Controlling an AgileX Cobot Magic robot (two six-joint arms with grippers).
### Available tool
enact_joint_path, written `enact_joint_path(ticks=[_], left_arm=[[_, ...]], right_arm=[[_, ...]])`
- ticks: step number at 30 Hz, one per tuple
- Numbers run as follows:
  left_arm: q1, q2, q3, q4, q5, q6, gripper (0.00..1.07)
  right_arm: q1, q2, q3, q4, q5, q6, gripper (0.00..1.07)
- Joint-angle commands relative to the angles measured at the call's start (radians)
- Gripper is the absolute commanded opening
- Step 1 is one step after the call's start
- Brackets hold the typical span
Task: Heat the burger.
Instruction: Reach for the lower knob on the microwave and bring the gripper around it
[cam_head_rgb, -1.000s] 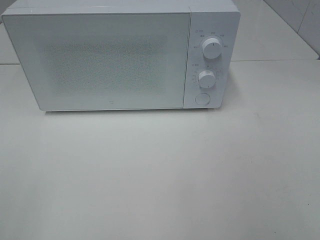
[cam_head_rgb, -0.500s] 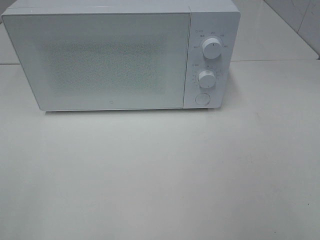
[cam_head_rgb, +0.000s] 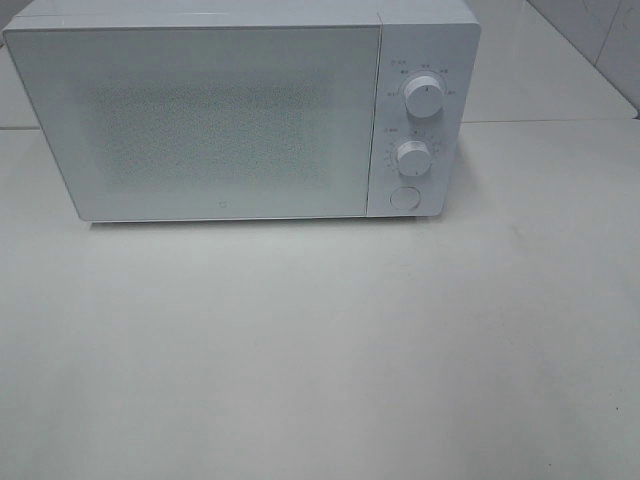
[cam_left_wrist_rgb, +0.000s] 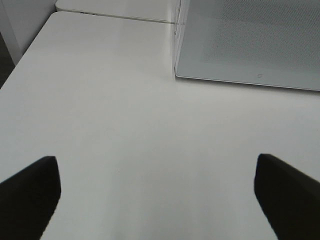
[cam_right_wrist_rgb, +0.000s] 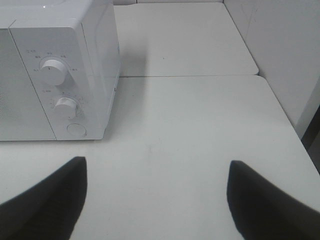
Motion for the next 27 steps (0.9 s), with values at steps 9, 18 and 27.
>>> enact_joint_path(ticks=[9,18,27], left_arm=[[0.001,-0.008,0.005,-0.001,-0.014,-0.006,0.98],[0.001,-0.008,0.005,-0.001,-0.014,-0.006,0.98],[0.001,-0.008,0.005,-0.001,-0.014,-0.006,0.98]], right_arm=[[-0.004,0.255,-0.005,0.004,-0.248,-0.001,0.73],[-0.004,0.432,-0.005,0.004,-0.448,-0.001,0.73],[-0.004,0.598,-0.005,-0.043,-0.679,-0.001,0.73]])
